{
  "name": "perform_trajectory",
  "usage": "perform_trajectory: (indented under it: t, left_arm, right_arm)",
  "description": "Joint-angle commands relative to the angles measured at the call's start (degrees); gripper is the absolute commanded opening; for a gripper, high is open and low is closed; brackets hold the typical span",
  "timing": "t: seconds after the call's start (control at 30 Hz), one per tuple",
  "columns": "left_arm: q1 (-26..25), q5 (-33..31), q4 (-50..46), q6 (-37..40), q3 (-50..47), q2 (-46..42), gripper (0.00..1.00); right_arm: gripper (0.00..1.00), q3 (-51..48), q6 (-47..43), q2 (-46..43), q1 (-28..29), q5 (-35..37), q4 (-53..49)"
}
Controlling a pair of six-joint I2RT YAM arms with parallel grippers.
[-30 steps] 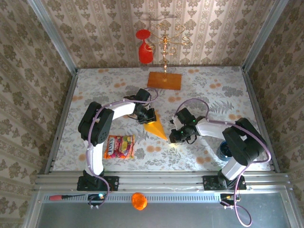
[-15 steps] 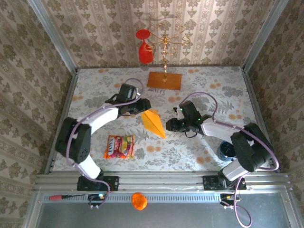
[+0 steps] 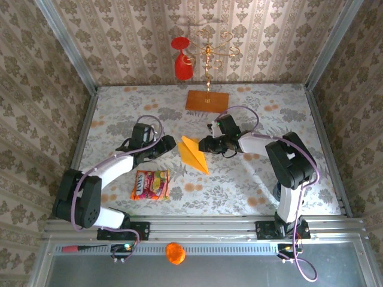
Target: Fold a paper plane with a square sheet of paper (pick it up from the middle)
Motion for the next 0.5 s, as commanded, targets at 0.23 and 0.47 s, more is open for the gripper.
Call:
perform_trajectory:
  t: [0.23, 0.47]
  left_arm:
    - [0.38, 1.37, 3.83, -0.39, -0.12, -0.34, 0.68]
    - [0.25, 2.07, 4.36, -1.09, 0.49, 1.32, 0.69]
  right_arm:
    - [0.33, 1.11, -1.1, 0.92, -0.93, 3.58, -1.71]
    - [0.28, 1.45, -1.17, 3.16, -0.88, -0.38, -0.57]
